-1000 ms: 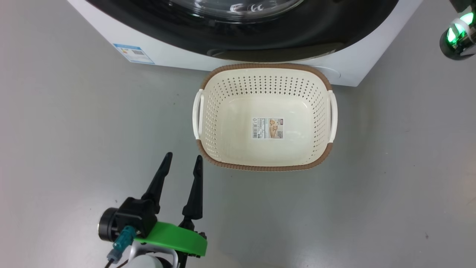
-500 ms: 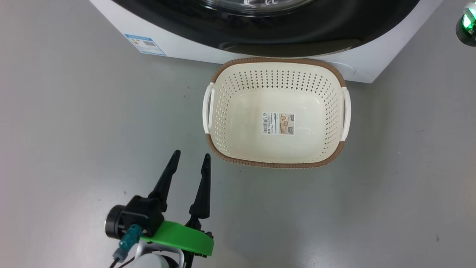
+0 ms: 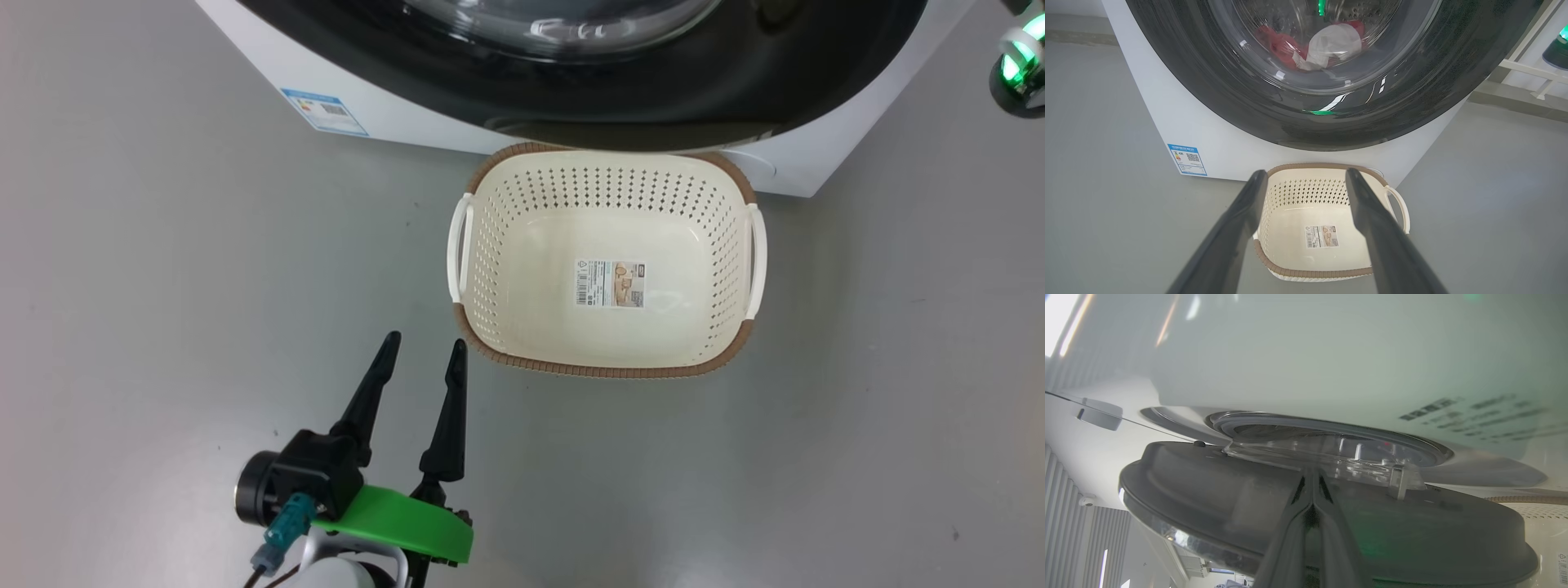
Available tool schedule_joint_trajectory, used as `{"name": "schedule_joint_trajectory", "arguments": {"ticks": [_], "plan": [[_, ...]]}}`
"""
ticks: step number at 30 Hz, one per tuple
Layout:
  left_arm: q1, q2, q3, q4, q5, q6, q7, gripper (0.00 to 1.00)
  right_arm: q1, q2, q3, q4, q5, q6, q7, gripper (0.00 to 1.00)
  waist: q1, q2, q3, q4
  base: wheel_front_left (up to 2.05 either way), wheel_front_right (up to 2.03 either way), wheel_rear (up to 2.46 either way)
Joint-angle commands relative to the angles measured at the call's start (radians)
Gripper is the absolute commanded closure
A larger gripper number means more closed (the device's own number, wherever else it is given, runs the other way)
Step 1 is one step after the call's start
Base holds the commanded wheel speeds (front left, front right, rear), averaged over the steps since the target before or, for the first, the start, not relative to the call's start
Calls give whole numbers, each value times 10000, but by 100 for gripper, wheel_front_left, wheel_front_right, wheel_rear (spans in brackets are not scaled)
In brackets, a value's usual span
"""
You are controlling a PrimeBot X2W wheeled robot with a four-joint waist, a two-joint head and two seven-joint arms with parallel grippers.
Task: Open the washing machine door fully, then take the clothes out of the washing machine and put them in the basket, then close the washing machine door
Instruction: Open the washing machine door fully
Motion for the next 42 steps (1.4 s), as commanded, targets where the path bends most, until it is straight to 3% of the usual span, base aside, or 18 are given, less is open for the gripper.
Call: {"name": "schedule_joint_trajectory", "arguments": {"ticks": [1, 32, 40, 41, 42], "plan": [[-159, 112, 263, -192, -72, 23, -122, 0, 249, 253, 155, -327, -120, 79, 166, 100, 0, 0, -73, -29, 0, 0, 0], [326, 112, 655, -98, 140, -218, -122, 0, 2793, 1356, 604, -1687, -615, 79, 1237, 100, 0, 0, -1176, -385, 0, 0, 0], [364, 112, 671, -153, 126, -213, -122, 0, 2991, 1514, 580, -1889, -867, 79, 1063, 100, 0, 0, -1227, -411, 0, 0, 0], [359, 112, 677, -157, 126, -219, -122, 0, 3002, 1519, 544, -1891, -936, 79, 946, 92, 0, 0, -1223, -413, 0, 0, 0], [349, 112, 686, -157, 128, -229, -122, 0, 3011, 1521, 522, -1881, -995, 79, 867, 73, 0, 0, -1217, -419, 0, 0, 0]]}}
